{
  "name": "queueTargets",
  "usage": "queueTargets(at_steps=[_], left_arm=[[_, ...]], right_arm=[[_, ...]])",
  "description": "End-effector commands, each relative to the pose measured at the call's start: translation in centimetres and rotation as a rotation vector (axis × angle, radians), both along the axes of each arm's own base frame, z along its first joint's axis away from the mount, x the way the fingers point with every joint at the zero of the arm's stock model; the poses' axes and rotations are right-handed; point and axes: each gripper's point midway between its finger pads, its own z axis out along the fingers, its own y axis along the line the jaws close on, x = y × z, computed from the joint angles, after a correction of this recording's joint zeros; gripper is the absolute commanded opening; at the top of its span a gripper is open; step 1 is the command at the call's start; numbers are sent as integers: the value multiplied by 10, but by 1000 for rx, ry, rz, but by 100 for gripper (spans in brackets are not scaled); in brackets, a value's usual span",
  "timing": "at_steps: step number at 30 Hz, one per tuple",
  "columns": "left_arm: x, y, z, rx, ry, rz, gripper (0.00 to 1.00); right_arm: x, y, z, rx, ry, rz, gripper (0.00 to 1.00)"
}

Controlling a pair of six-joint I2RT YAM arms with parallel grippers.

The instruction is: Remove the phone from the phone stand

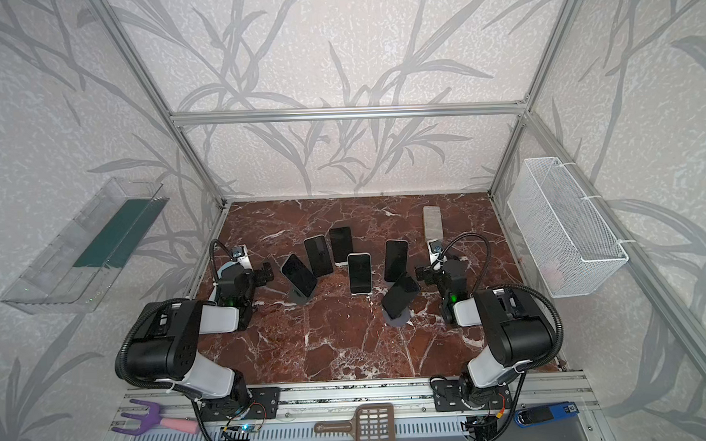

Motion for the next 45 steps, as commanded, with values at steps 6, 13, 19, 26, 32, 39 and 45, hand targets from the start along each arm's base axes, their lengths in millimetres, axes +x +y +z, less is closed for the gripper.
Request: queueTargets(at_steps=[6,13,19,26,32,39,45], left_arm=[[5,-4,5,31,-16,0,99],[5,-5,6,31,-19,0,99],[5,-5,6,30,-18,0,99],[5,-5,6,29,-16,-4,99],[6,-2,6,15,-14,6,99],[-3,1,14,12,-66,26,99],[-15,10,48,5,-84,81,99]], right_arm=[[2,-1,3,-1,-18,-8,99],[2,-1,3,-1,-18,-8,99],[2,-1,3,-1,-18,-8,99],[2,-1,3,0,-17,-7,99],[6,-11,2,10,3,-69,99],[6,-30,7,42,-9,-164,99],[1,-51,21,54,-23,-284,99]])
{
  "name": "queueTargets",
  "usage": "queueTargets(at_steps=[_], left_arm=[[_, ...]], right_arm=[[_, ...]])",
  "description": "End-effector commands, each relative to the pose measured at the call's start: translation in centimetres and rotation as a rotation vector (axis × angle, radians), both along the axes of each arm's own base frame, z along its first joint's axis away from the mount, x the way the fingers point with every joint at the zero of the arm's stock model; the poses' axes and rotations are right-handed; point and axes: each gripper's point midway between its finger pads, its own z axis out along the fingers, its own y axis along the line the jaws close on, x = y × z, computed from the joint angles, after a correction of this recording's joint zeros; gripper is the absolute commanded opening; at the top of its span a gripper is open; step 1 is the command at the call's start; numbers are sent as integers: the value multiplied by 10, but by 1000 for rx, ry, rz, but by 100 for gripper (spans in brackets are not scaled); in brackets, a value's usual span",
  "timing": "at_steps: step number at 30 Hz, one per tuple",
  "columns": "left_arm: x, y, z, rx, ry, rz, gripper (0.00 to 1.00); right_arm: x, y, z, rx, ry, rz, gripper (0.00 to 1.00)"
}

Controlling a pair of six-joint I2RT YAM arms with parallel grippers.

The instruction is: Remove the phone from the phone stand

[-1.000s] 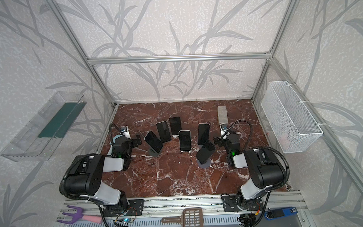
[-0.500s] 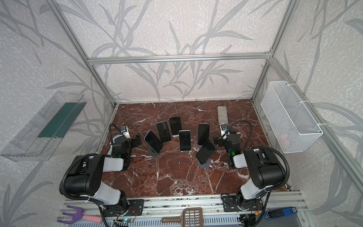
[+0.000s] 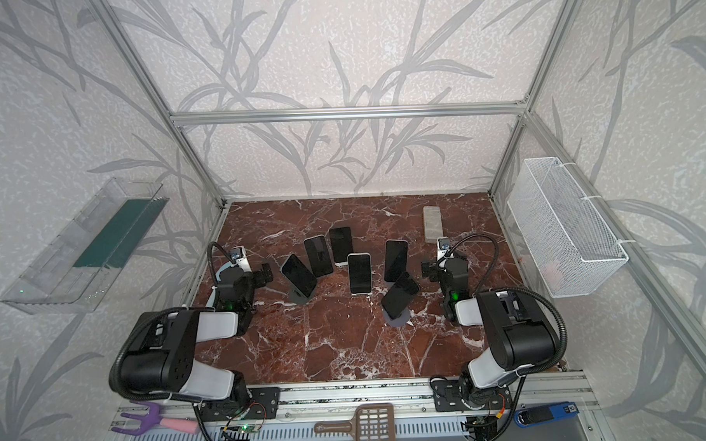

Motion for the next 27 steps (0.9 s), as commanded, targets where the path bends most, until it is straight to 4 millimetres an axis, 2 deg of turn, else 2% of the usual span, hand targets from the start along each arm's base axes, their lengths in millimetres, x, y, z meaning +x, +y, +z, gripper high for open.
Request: queueTargets(at_steps=[1,6,10,12,15,18,19,20,22,24,27], left_arm=[[-4,9,29,-4,-32,50,99],[-10,12,68,35,-72,61,99],[-18,17,110,24,-134,96,99],[-25,21,133,-34,-194,137,99],[-38,28,158,-148,-273,203,99],[-57,41,164,-398,-313,341,99],[-57,34,164,-466,-276,298,99],[-55,18,164,-501,-217,205,99],[-51,-4,174,-536,-197,74,99],[-50,-9,180,-593,-223,49,99],[-45,-16,188,-701,-286,-2,99]], right_arm=[[-2,-17,17,12,-23,-103,99],[-7,-19,47,0,-48,-127,99],[-17,-34,82,17,-58,-223,99],[-27,-43,96,56,-27,-285,99],[-40,-42,118,75,-21,-274,99],[-55,-48,131,303,-149,-332,99],[-57,-44,133,382,-198,-305,99],[-57,-37,140,418,-230,-249,99],[-57,-32,145,446,-203,-216,99],[-59,-26,149,450,-178,-188,96],[-66,-16,161,448,-153,-125,86]])
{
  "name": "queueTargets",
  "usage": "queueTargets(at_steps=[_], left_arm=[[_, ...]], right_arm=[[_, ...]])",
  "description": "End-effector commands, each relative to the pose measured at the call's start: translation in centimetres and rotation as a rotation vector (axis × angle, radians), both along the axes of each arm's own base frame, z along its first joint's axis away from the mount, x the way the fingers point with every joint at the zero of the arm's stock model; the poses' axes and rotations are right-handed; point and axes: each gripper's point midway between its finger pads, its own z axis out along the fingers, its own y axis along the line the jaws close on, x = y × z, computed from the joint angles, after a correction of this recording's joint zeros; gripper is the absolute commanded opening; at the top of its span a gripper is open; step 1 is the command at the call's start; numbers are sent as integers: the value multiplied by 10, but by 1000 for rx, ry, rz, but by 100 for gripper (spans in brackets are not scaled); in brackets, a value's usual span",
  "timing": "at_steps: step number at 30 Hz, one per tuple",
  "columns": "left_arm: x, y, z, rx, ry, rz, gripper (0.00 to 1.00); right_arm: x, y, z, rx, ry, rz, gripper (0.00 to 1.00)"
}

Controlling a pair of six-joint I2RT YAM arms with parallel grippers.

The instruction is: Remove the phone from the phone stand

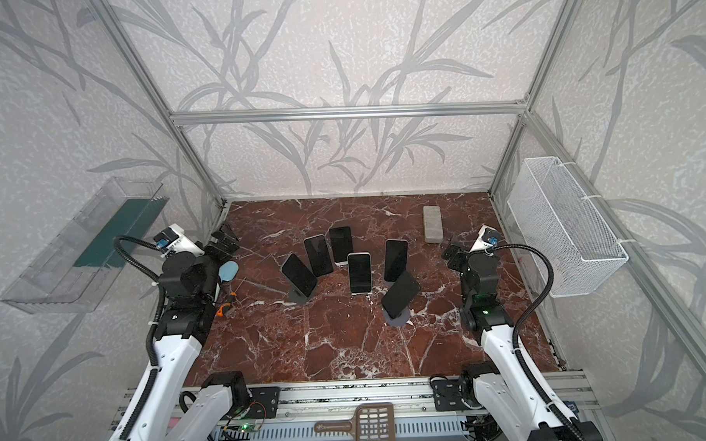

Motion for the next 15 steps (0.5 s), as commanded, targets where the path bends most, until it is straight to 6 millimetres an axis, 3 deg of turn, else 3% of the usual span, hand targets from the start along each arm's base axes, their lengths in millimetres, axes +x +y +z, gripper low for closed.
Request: queueTargets(at_steps=[1,8,15], left_arm=[[6,-19,-10,-183,6,-110,99],[38,-60,-10,-234,135,-348,92],[38,-82,-17,-275,137,-466,85]], right_arm=[[-8,17,26,67,-15,96,85],[-32,47,36,188,81,252,82],[-61,86,27,343,158,460,79]])
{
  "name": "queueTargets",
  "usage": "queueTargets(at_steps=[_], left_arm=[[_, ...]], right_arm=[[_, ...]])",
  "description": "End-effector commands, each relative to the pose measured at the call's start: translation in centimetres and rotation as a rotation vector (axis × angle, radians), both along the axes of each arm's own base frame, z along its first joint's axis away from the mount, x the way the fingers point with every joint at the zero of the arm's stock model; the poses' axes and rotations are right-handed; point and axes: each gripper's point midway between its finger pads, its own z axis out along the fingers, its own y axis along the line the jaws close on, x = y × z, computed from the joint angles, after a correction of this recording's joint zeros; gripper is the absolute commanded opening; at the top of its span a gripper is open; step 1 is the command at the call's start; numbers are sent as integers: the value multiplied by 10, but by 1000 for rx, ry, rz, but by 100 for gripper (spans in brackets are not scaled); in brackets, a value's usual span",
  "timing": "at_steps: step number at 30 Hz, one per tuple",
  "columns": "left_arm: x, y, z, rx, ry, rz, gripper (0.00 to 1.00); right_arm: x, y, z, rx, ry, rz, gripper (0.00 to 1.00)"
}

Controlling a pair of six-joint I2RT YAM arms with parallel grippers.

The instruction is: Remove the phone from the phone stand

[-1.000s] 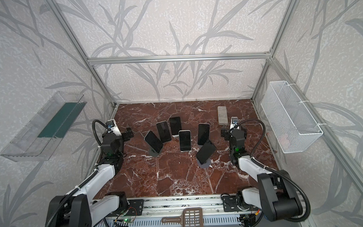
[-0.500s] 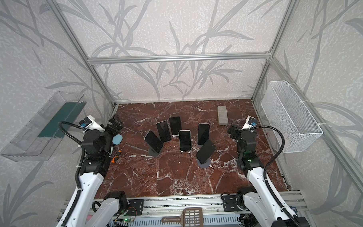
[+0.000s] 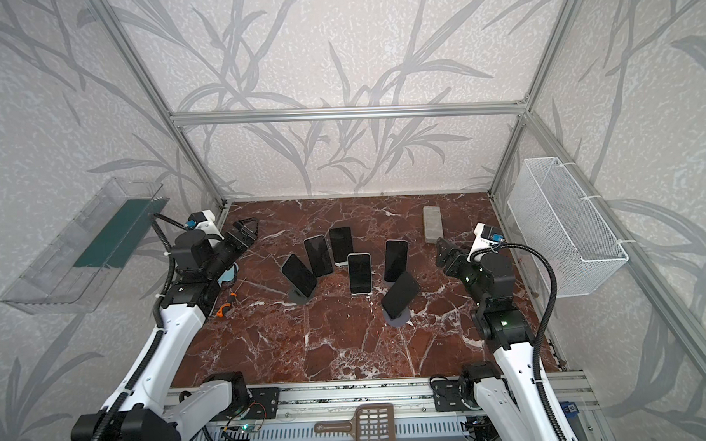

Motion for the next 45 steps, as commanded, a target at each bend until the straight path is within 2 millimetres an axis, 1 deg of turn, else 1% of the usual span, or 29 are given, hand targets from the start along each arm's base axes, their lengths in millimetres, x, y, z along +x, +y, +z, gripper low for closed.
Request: queueTargets(at_steps=[1,8,11,15,23,30,32,36,39,40,42,45], left_arm=[[-5,-17,8,-39,-22,-90,85],[-12,-51,6,-52,-11,-207,82],[-16,-68,5,-52,-3,-263,81],[-22,-85,6,-46,-7,-314,81],[-26,-92,7,-64,-13,-338,81],[-26,-96,6,-77,-7,-355,81],[-27,-98,6,-77,-5,-361,80],[-34,-108,5,-20,7,-392,75],[-49,-119,2,133,32,-408,72],[-58,-126,1,188,43,-420,73],[-78,-139,-2,260,58,-462,73],[-116,-159,-17,311,95,-565,74]], right_arm=[[-23,26,-15,91,90,139,79],[-60,40,-11,88,90,256,78],[-74,47,-17,101,101,311,77],[-89,54,-29,135,130,355,77],[-114,52,-51,178,152,345,77],[-128,50,-83,192,260,329,77],[-130,47,-86,186,274,311,77],[-126,44,-77,153,262,298,77],[-120,42,-73,120,268,297,77],[-117,42,-71,109,265,298,77],[-113,41,-64,87,246,297,78],[-108,38,-58,47,230,289,79]])
